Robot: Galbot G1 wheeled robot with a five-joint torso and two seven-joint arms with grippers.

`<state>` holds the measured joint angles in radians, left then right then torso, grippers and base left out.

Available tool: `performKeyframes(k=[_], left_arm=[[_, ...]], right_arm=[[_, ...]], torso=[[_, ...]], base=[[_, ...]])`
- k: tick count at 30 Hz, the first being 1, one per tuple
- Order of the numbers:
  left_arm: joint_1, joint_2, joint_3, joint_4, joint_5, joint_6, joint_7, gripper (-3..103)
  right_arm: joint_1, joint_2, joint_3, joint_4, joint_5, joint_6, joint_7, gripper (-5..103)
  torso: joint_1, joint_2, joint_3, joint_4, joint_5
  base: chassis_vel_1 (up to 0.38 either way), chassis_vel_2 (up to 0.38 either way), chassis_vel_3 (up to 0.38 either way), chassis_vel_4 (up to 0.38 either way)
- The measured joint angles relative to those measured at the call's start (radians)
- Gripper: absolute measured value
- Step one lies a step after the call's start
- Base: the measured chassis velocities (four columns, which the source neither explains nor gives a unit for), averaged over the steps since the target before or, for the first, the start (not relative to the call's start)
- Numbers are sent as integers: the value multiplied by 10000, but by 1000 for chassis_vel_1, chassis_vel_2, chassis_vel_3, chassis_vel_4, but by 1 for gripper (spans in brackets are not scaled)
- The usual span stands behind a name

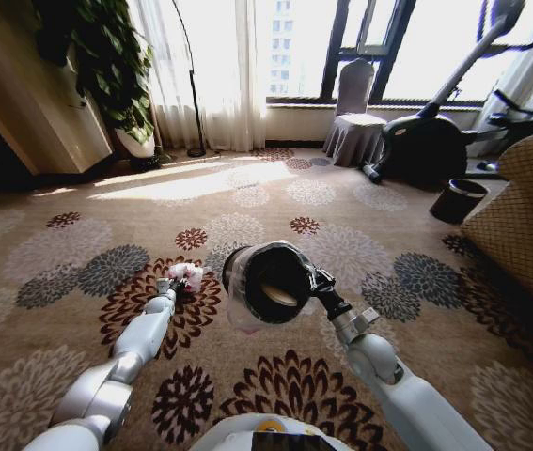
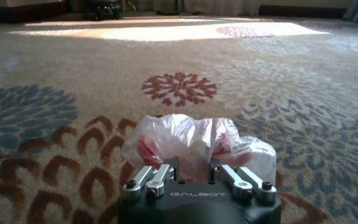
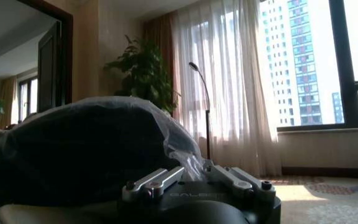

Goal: Pick up the trash from the ground and place it into the trash bin.

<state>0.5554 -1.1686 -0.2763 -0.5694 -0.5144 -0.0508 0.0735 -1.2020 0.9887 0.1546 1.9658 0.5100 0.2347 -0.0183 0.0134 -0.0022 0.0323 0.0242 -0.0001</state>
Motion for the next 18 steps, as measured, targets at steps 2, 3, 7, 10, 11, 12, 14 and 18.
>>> performKeyframes(k=[2,3,7,10,11,12,14,18], left_arm=[[107,54,-44,-83,-43,-38,22,24],[107,54,-44,-83,-43,-38,22,24],[268,113,-163,-186,-103,-184,69,15],[463,186,-249,-382,-242,-348,140,4],[505,206,-265,-419,-265,-387,159,4],[569,232,-292,-449,-285,-477,179,1],[595,242,-300,-448,-285,-529,197,0],[660,261,-395,-393,-298,-658,332,0]], right_arm=[[-55,-9,43,7,-2,0,1,0],[-55,-9,43,7,-2,0,1,0],[-89,23,59,6,-24,0,1,0],[-57,93,17,-29,-47,3,1,0],[-48,107,4,-35,-54,3,0,0],[-37,125,-16,-48,-66,3,1,0],[-36,130,-26,-55,-75,5,1,0],[-110,83,-17,-60,-101,32,0,0]], torso=[[0,0,0,-1,1],[0,0,0,-1,1],[0,0,0,0,1],[0,0,0,0,0],[0,0,0,0,1],[0,0,0,1,2],[0,0,0,1,2],[0,0,0,1,1]], base=[[0,0,0,0],[0,0,0,0],[0,0,0,0],[0,0,0,0],[0,0,0,0],[0,0,0,0],[0,0,0,0],[0,0,0,0]])
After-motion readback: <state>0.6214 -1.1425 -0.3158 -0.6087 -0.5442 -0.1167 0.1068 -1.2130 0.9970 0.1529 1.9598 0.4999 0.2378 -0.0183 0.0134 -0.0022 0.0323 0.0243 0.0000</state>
